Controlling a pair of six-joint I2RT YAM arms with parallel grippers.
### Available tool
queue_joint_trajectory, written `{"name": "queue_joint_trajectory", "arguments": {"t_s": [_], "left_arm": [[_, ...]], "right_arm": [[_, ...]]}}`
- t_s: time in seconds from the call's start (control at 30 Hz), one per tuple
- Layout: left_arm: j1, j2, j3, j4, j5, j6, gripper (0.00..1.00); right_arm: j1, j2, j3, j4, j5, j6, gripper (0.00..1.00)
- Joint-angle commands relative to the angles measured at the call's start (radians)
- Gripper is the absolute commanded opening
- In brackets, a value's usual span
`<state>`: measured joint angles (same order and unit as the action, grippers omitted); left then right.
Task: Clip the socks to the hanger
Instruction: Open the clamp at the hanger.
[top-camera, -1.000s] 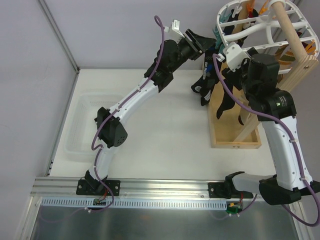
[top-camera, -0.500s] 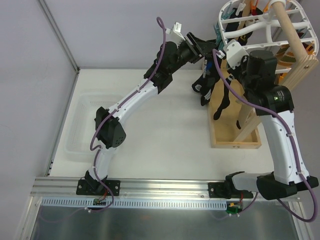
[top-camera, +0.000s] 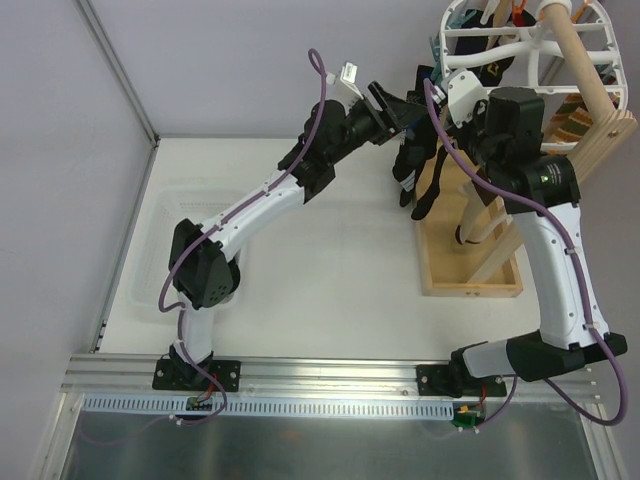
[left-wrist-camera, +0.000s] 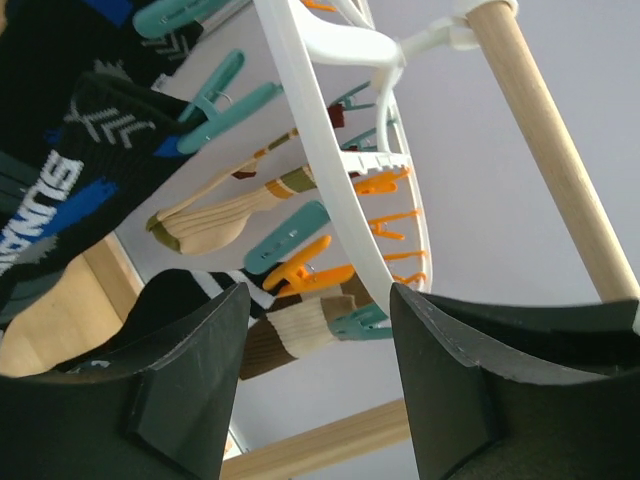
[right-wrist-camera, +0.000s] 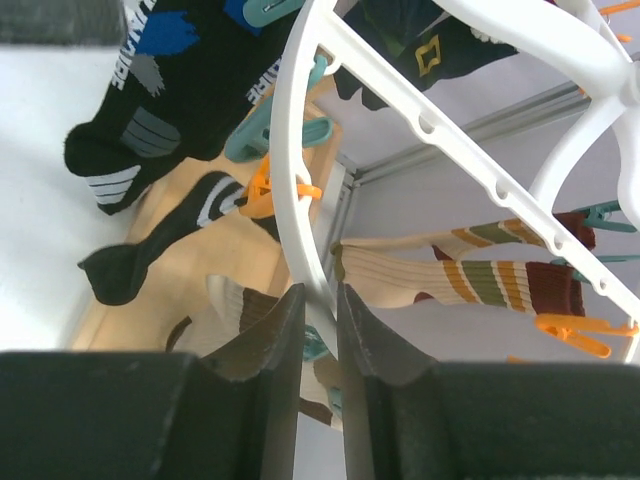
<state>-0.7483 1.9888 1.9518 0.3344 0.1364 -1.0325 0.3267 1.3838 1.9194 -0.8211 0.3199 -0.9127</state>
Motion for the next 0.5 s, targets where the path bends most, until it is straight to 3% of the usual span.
{"name": "queue_joint_trajectory", "arguments": {"t_s": [0.0,0.13,0.27,0.47], "left_arm": [[-0.013,-0.087,-0.056,0.142,0.049,-0.006,0.59],[-0.013,-0.085,-0.149,0.336,0.166,0.028,0.59],[-0.013,-0.065,-0.191,0.408,0.301,0.127,0.59],[-0.02,0.007,-0.197,0.509,0.371,0.245,0.58]], "right_arm": [[-0.002,0.024,0.053,0.068,-0.024,0.058,0.22],[-0.002,0.055,0.076,0.076,-0.03,0.069,0.23],[0.0,0.086,0.095,0.083,-0.027,0.084,0.23],[0.009,0.095,0.115,0.12,-0.064,0.132,0.26]]}}
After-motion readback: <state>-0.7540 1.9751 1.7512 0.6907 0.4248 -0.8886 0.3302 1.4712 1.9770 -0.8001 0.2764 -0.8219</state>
